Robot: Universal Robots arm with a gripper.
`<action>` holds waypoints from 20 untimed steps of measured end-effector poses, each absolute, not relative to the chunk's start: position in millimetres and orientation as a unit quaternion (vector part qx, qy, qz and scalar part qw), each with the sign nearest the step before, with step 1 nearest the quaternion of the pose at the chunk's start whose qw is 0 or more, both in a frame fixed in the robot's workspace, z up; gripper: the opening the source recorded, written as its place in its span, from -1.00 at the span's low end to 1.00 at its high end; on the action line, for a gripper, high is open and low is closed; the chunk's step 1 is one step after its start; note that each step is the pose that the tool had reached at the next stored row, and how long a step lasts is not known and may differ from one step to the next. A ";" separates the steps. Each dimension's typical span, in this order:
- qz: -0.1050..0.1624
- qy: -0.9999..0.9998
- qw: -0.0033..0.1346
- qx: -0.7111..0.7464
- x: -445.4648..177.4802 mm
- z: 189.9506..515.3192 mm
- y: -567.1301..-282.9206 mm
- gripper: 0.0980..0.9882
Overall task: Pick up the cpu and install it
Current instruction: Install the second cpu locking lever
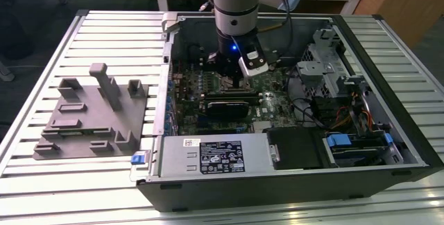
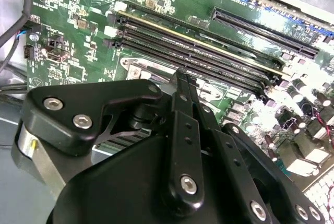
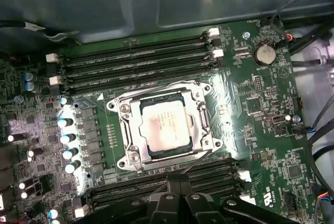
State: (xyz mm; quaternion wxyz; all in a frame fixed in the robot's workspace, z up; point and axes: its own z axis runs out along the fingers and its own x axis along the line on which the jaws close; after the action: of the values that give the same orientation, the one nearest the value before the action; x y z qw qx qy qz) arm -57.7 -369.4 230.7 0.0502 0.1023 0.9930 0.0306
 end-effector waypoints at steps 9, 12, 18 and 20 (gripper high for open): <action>0.035 0.995 0.028 0.091 -57.8 226.6 -370.3 -0.98; 0.035 0.995 0.021 0.090 -58.2 224.7 -371.8 -0.98; 0.039 0.995 0.010 0.090 -59.0 221.7 -376.6 -0.98; 0.041 0.995 0.009 0.090 -59.0 221.5 -377.2 -0.98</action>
State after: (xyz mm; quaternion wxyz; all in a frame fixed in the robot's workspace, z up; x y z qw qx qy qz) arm -59.0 -377.2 221.5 0.0094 0.0897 0.9951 0.0408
